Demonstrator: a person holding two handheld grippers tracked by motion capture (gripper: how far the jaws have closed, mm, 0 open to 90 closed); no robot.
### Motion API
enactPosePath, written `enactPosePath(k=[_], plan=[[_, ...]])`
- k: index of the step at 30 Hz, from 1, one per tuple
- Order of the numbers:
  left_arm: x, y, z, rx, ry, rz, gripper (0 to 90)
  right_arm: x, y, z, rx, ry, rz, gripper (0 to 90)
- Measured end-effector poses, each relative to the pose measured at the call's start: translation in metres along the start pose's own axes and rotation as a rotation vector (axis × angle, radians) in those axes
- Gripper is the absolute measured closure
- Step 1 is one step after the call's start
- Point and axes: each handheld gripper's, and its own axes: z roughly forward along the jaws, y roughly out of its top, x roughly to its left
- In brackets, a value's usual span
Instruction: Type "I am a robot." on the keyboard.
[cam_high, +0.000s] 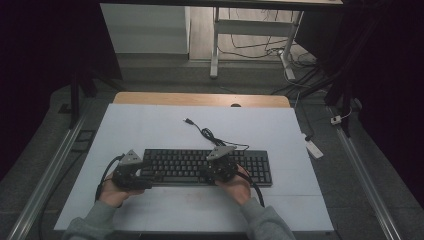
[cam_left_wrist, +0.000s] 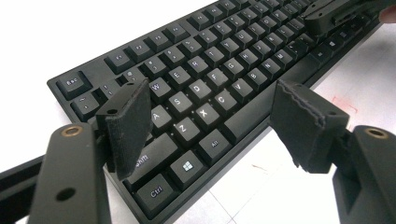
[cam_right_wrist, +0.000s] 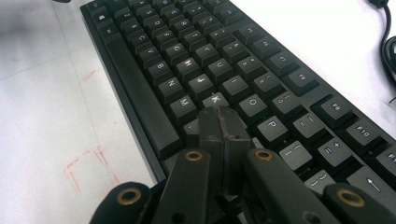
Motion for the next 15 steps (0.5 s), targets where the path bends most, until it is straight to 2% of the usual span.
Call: enactPosePath(k=[15], plan=[[0.0007,0.0000,-0.0002,0.000,0.002,0.002,29.4,-0.0001,-0.0034,0.0089,0.034,-0.005,0.000,89.6]])
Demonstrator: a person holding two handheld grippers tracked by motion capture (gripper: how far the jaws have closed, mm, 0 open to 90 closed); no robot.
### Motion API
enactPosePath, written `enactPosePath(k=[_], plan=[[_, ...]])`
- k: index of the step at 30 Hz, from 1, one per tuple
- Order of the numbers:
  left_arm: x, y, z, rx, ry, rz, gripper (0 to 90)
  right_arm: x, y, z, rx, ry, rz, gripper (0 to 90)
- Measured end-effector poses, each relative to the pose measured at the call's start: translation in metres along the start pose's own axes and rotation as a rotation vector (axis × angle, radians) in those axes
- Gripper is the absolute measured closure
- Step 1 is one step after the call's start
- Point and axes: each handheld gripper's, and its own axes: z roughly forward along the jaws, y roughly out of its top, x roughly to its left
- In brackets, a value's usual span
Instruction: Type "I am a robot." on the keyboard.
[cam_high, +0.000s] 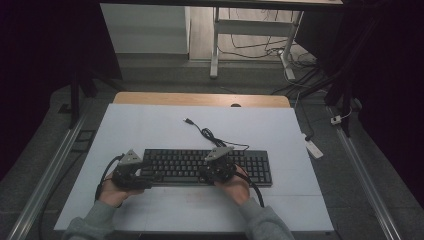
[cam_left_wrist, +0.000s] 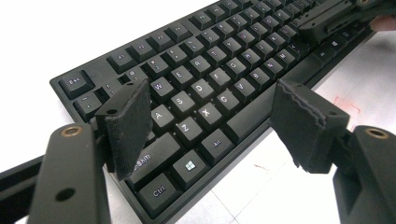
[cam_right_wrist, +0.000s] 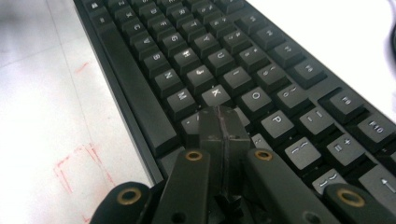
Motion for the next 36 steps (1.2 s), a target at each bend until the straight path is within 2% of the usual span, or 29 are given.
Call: enactPosePath(k=[2,4,8,13,18,24,30,36], plan=[[0.000,0.000,0.000,0.001,-0.001,-0.001,29.4,-0.001,-0.001,0.000,-0.007,0.003,0.006,89.6],[0.000,0.000,0.000,-0.001,0.001,0.002,29.4,0.000,0.000,-0.001,-0.014,-0.002,-0.008,89.6],[0.000,0.000,-0.001,-0.004,0.002,-0.002,29.4,0.001,0.002,-0.009,-0.067,-0.010,-0.018,88.5],[0.001,-0.001,0.000,-0.003,-0.002,-0.010,29.1,-0.004,-0.001,-0.022,-0.128,-0.048,0.003,65.9],[0.005,-0.003,0.001,-0.003,0.004,-0.023,29.1,-0.014,-0.008,-0.035,-0.159,-0.073,-0.003,56.0],[0.005,-0.003,0.000,-0.003,0.007,-0.026,29.2,-0.020,-0.018,-0.046,-0.167,-0.086,0.002,52.6],[0.004,-0.003,-0.001,-0.009,0.008,-0.020,29.2,-0.022,-0.028,-0.059,-0.165,-0.126,0.003,52.0],[-0.002,-0.004,-0.002,-0.010,0.009,0.013,29.1,-0.020,-0.045,-0.078,-0.165,-0.175,0.009,51.0]])
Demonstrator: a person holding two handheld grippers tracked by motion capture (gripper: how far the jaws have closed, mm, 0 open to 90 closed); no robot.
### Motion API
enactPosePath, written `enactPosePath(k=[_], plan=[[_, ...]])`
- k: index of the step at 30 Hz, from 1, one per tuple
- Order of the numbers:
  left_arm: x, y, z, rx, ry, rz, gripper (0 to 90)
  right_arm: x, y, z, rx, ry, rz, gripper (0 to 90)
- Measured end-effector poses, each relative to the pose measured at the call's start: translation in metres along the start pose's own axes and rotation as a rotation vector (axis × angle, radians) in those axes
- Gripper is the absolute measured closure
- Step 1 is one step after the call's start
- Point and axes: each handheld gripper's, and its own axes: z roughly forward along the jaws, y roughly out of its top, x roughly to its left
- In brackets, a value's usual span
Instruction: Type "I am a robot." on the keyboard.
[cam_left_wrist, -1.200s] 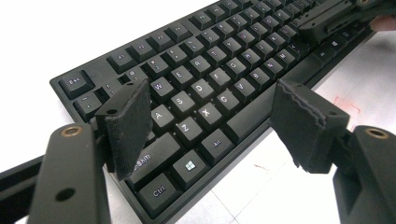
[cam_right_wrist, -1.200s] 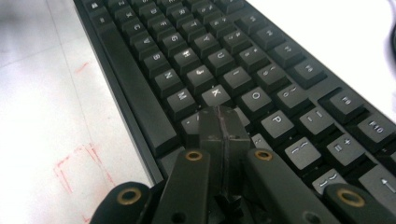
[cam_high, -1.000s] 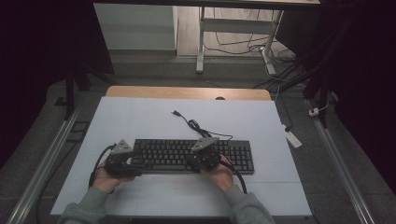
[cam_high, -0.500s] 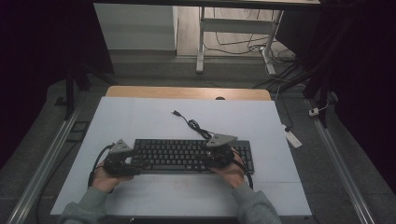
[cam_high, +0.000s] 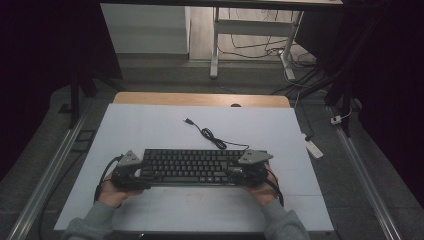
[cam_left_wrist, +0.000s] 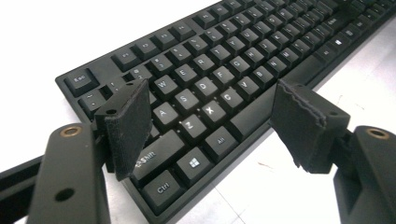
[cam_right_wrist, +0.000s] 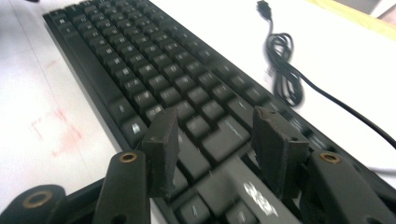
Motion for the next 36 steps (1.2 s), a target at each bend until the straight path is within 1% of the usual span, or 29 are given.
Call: enactPosePath(k=[1,3,7,10,14,15,18,21,23,26,30,33,36], plan=[[-0.001,-0.001,-0.001,-0.002,-0.003,0.004,29.1,-0.001,-0.004,-0.005,-0.008,-0.008,0.005,50.9],[-0.002,-0.002,-0.001,-0.001,-0.003,0.007,29.1,-0.003,-0.008,-0.014,-0.007,-0.025,0.012,50.9],[-0.003,-0.006,-0.004,-0.003,0.000,0.008,29.1,-0.011,-0.024,-0.033,-0.020,-0.054,0.034,50.7],[-0.003,-0.010,-0.006,-0.004,0.005,0.007,29.1,-0.018,-0.039,-0.049,-0.018,-0.075,0.052,50.5],[-0.004,-0.016,-0.009,-0.006,0.014,0.008,29.0,-0.024,-0.055,-0.066,-0.022,-0.102,0.077,50.1],[-0.005,-0.017,-0.010,-0.006,0.015,0.011,29.0,-0.025,-0.058,-0.069,-0.028,-0.106,0.077,50.1],[-0.005,-0.021,-0.012,-0.009,0.022,0.011,28.9,-0.028,-0.068,-0.078,-0.015,-0.118,0.078,49.9],[-0.003,-0.023,-0.012,-0.015,0.030,0.009,28.9,-0.031,-0.074,-0.082,-0.014,-0.121,0.092,49.9],[-0.002,-0.022,-0.012,-0.020,0.035,0.003,28.8,-0.032,-0.075,-0.083,-0.016,-0.125,0.098,49.9],[-0.001,-0.022,-0.013,-0.026,0.037,-0.001,28.8,-0.033,-0.076,-0.082,-0.024,-0.119,0.100,49.9],[0.000,-0.022,-0.014,-0.029,0.037,-0.001,28.6,-0.032,-0.075,-0.080,-0.014,-0.114,0.091,49.9],[0.000,-0.022,-0.014,-0.030,0.039,0.000,28.6,-0.031,-0.074,-0.080,-0.016,-0.112,0.083,49.8],[0.000,-0.022,-0.014,-0.030,0.039,0.000,28.6,-0.031,-0.074,-0.081,-0.020,-0.114,0.087,49.7]])
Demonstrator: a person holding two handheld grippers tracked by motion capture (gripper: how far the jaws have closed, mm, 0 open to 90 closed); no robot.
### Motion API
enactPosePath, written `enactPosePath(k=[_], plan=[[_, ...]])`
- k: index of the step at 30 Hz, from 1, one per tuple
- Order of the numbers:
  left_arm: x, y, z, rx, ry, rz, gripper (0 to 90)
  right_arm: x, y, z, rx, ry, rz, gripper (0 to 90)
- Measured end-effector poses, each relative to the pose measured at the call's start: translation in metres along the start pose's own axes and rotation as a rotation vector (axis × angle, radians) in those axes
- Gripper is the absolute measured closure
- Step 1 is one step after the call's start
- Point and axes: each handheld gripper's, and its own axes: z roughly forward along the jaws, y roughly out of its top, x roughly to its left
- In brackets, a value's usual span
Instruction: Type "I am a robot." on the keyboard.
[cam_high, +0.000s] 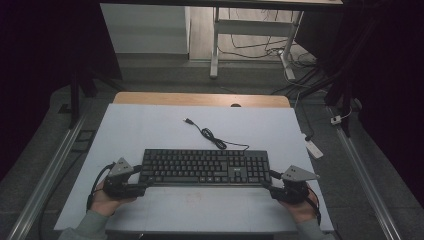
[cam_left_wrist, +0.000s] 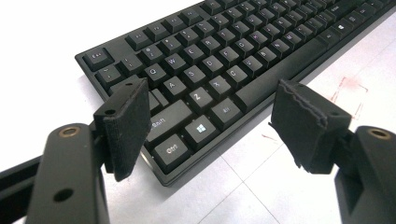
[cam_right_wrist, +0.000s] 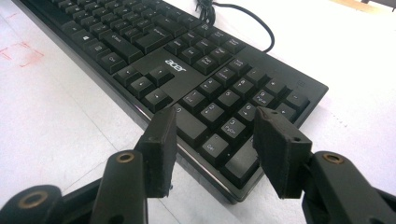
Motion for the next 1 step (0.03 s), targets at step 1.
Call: enactPosePath(k=[1], plan=[[-0.0002,0.0001,-0.0001,0.000,0.000,0.000,28.6,-0.0003,0.0000,0.0000,-0.004,0.001,-0.002,49.6]])
